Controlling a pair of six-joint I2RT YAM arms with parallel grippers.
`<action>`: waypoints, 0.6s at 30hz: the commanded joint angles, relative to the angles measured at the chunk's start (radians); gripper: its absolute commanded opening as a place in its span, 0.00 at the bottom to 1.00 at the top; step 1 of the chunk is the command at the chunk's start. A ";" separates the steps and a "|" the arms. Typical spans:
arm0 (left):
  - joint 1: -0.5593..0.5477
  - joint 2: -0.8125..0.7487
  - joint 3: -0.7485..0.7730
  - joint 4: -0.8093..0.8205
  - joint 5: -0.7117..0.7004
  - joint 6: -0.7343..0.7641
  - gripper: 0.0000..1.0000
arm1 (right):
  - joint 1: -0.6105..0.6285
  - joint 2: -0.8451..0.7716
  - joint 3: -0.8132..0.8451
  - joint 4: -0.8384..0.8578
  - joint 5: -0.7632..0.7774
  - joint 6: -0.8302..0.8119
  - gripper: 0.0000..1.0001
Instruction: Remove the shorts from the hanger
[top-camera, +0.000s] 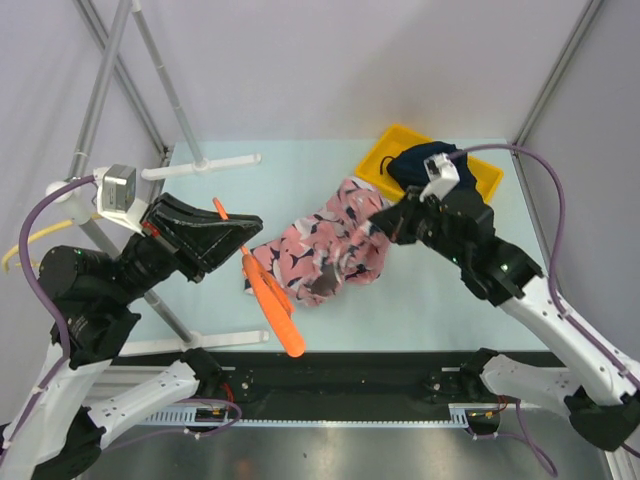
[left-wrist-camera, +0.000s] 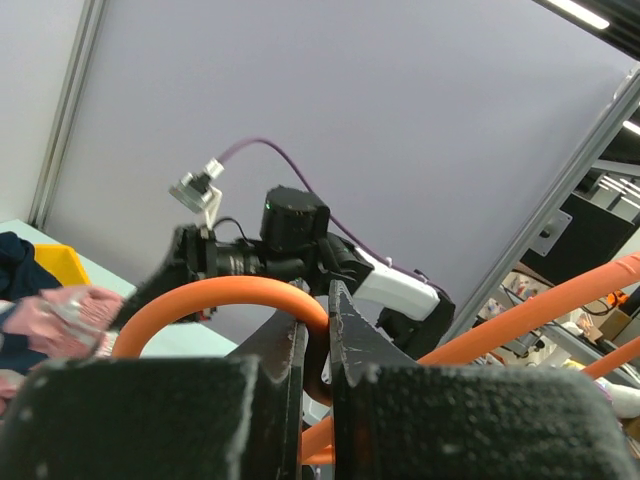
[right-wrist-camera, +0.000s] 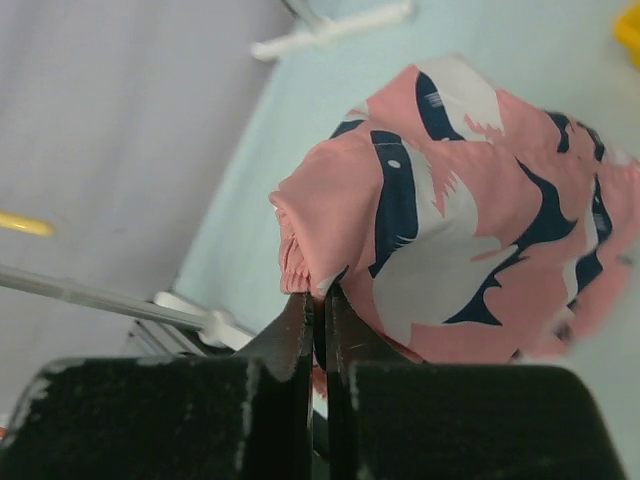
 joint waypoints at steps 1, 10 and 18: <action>0.001 0.007 -0.009 0.044 0.018 -0.005 0.01 | -0.002 -0.174 -0.059 -0.249 0.167 -0.010 0.00; 0.001 0.010 -0.026 0.055 0.015 -0.007 0.00 | 0.052 -0.111 -0.143 -0.127 0.118 -0.023 0.00; 0.001 -0.011 -0.019 0.012 -0.017 0.004 0.01 | 0.220 0.262 -0.136 0.259 -0.020 0.040 0.00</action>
